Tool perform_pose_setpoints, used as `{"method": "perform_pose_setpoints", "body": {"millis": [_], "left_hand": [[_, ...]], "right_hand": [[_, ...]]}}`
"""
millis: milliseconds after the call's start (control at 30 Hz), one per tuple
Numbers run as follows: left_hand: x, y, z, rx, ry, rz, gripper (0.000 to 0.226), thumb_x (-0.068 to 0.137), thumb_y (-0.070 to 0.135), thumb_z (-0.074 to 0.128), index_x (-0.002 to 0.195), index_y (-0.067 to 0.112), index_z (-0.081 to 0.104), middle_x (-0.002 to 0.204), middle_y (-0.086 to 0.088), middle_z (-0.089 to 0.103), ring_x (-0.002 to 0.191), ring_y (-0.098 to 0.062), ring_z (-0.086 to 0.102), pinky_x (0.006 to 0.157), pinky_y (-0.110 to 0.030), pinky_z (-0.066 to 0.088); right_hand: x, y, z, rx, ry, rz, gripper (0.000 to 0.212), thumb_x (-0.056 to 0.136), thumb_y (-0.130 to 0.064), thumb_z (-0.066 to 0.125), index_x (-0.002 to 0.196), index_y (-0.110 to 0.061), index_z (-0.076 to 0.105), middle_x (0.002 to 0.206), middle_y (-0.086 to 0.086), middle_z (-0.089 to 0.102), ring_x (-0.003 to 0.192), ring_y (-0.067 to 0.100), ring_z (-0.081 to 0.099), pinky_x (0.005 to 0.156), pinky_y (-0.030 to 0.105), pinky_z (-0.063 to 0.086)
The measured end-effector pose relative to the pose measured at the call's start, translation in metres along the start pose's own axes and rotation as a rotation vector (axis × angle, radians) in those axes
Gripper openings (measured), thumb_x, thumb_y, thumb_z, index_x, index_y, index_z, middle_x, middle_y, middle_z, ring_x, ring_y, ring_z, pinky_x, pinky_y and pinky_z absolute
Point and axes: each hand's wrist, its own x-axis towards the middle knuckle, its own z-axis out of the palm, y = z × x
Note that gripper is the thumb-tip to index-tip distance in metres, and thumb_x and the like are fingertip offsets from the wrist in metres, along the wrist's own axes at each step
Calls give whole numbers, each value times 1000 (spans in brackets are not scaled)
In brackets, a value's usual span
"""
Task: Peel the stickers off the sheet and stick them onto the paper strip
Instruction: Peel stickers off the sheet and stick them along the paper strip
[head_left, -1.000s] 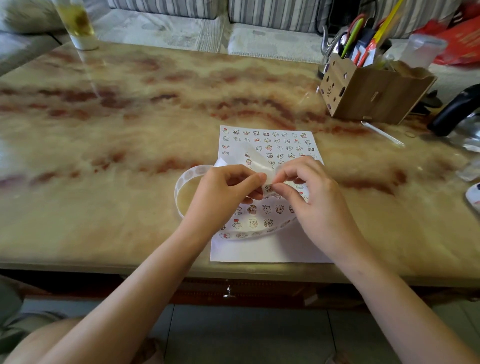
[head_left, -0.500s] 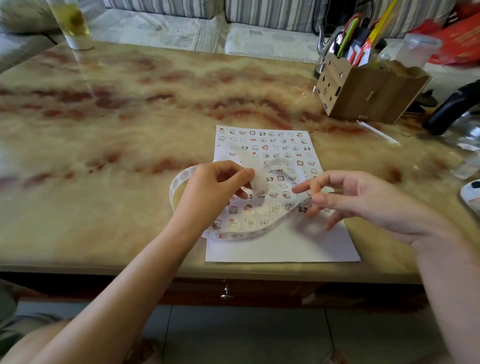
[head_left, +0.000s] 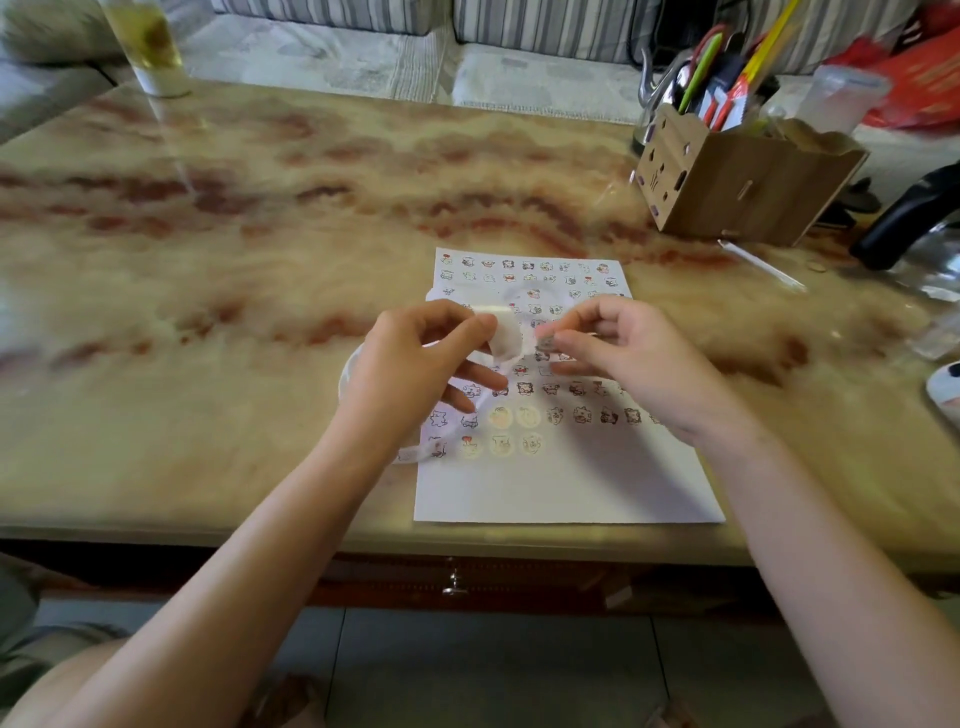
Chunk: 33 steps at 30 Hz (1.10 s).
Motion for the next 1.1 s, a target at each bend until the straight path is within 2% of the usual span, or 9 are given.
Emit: {"method": "perform_pose_setpoints", "body": {"millis": [100,233,300,400,500,633,833,967,1100], "left_hand": [[-1,0,3,-87,-36,-16,21,95,14,57,91,-4,67,88,-11,72,68,-20,74,51,-23,56],[1,-5,6,-91,-49,-58,20,95,13,57,91,-5,66,95,-16,72,72,-22,74,64,-30,61],[1,-7,7,-63,-32,-57,20,94,13,58,88,-3,67,94,-16,72,72,-21,74,65,-28,60],[2,-8,6,-1,2,-29,18,93,16,60,86,2,67,91,-12,73,71,-17,74,70,-32,59],[1,-7,6,8,22,-16,18,93,17,61,87,2,67,89,-10,72,69,-17,74,68,-32,59],[-1,-6,8,-13,15,-16,18,94,13,60,89,-3,66,86,-13,71,67,-18,73,55,-21,57],[-3,-5,11,26,20,2,18,93,14,61,87,-1,68,82,-10,72,62,-13,72,51,-17,54],[-2,-7,12,33,15,3,18,93,14,61,83,1,67,80,-8,72,62,-14,72,52,-25,56],[-1,-7,11,23,10,-3,18,93,14,61,82,0,67,81,-9,72,63,-16,73,53,-27,57]], "right_hand": [[11,2,13,-1,13,-31,13,92,-10,61,82,-18,60,124,0,64,93,15,70,84,30,57],[13,3,14,-50,28,-43,10,92,-14,62,83,-18,60,132,-5,56,86,14,72,73,30,59],[9,1,7,-95,83,-33,8,91,-16,63,84,-19,62,123,-4,63,78,14,71,71,33,59],[-4,-6,-5,-158,147,20,6,87,-21,68,83,-24,64,83,-2,67,53,5,57,59,19,48],[-26,-11,-9,-116,30,126,4,83,-14,71,81,-13,68,64,-3,63,43,1,49,46,13,41],[-43,-6,-4,-83,-92,220,3,81,-4,71,78,-5,71,63,2,68,44,6,49,39,15,35],[-48,4,-1,-74,8,278,2,77,-3,73,76,-4,73,58,-1,67,42,5,50,38,11,31],[-47,7,-1,-84,51,252,3,75,-6,75,74,-8,75,67,3,71,44,9,49,49,13,39],[-47,11,3,-108,71,239,6,73,-6,77,70,-10,74,64,3,69,44,11,47,47,12,37]]}}
